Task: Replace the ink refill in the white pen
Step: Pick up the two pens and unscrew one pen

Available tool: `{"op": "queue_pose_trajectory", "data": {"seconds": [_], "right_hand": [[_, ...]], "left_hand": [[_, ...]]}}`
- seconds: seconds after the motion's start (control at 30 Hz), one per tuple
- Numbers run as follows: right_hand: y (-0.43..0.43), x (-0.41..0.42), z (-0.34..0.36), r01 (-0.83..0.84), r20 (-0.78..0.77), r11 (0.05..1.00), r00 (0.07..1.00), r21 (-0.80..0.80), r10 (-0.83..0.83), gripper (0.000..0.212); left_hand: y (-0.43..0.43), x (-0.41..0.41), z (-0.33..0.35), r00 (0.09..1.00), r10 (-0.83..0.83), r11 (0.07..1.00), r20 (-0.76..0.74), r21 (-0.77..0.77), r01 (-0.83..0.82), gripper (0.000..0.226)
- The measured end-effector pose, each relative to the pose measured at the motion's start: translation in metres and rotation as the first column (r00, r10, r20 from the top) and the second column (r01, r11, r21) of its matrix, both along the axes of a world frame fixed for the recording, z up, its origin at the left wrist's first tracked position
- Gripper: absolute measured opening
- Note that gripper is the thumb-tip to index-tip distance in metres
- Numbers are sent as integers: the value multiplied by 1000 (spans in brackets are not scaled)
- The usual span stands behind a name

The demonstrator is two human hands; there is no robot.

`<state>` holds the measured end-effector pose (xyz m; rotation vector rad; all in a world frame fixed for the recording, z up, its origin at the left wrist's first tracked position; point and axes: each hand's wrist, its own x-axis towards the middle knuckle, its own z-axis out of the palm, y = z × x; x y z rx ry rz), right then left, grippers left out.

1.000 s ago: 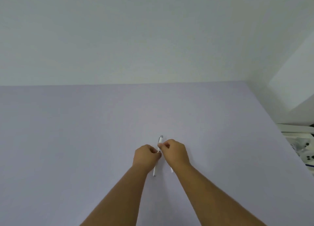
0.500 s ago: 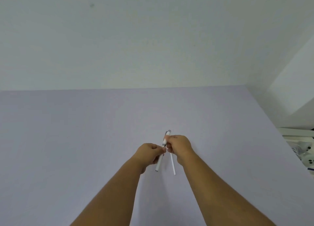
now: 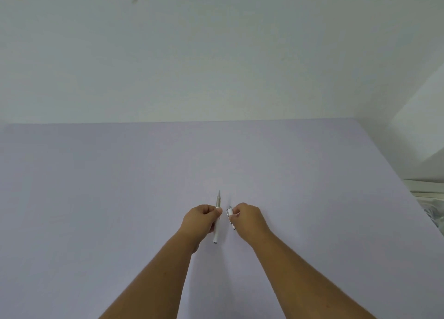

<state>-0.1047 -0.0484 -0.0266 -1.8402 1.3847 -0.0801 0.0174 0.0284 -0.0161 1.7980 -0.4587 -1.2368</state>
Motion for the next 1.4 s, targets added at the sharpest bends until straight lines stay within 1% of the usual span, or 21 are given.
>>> {"op": "queue_pose_trajectory", "data": {"seconds": [0.07, 0.13, 0.27, 0.37, 0.63, 0.7, 0.73, 0.77, 0.83, 0.87, 0.9, 0.97, 1.07, 1.17, 1.27, 1.33, 1.37, 1.4], "right_hand": [[5, 5, -6, -52, -61, 997, 997, -63, 48, 25], [7, 7, -11, -73, -109, 991, 992, -116, 60, 26], [8, 9, -18, -89, -157, 985, 985, -147, 66, 24], [7, 9, -23, -89, -156, 983, 986, -162, 63, 23], [9, 13, -21, -55, -136, 987, 990, -148, 35, 30], [10, 13, -16, -10, -87, 987, 996, -158, -4, 28], [9, 13, -12, 34, -35, 986, 999, -161, -40, 29], [9, 14, -6, 95, 42, 986, 995, -135, -91, 33], [6, 18, 6, 216, 226, 976, 950, 17, -214, 36], [6, 20, 13, 245, 294, 963, 918, 110, -267, 35], [6, 21, 19, 247, 329, 954, 898, 172, -292, 35], [5, 21, 26, 211, 352, 955, 895, 207, -274, 37], [3, 18, 36, 212, 378, 950, 880, 231, -288, 33], [1, 14, 44, 238, 455, 921, 814, 308, -362, 27], [4, 10, 50, 202, 552, 895, 727, 397, -409, 20], [5, 5, 55, 135, 607, 880, 676, 456, -418, 14], [5, 2, 57, 107, 616, 868, 662, 485, -426, 11], [5, 0, 61, 97, 605, 857, 669, 506, -433, 12]], "left_hand": [[4, 1, -3, 1000, 12, 1000, 11, -7, -12, 17], [6, 2, -5, 1000, 14, 1000, 28, -14, -13, 18], [7, 2, -5, 999, 11, 1000, 35, -24, -10, 18], [8, 5, -5, 998, 15, 1000, 59, -22, -14, 18], [14, 10, -5, 994, -14, 1000, 110, 10, 13, 17], [15, 10, -5, 993, -24, 1000, 117, 13, 23, 17], [15, 10, -5, 991, -36, 999, 130, 15, 34, 17], [15, 10, -5, 986, -55, 998, 154, 19, 53, 17], [14, 8, -2, 968, -112, 993, 225, 43, 105, 17], [13, 6, 0, 956, -141, 990, 259, 53, 132, 17], [12, 4, 2, 946, -163, 987, 281, 56, 154, 18], [11, 0, 7, 939, -187, 982, 287, 40, 184, 18], [9, -5, 18, 954, -191, 981, 230, 2, 196, 20], [9, -2, 32, 980, -164, 985, 109, -43, 170, 22], [13, 1, 46, 985, -174, 982, 9, -77, 174, 26], [16, 2, 53, 979, -202, 977, 19, -69, 203, 27], [17, 1, 56, 975, -218, 973, 45, -60, 221, 27], [18, 1, 59, 970, -231, 970, 73, -56, 235, 27]]}}
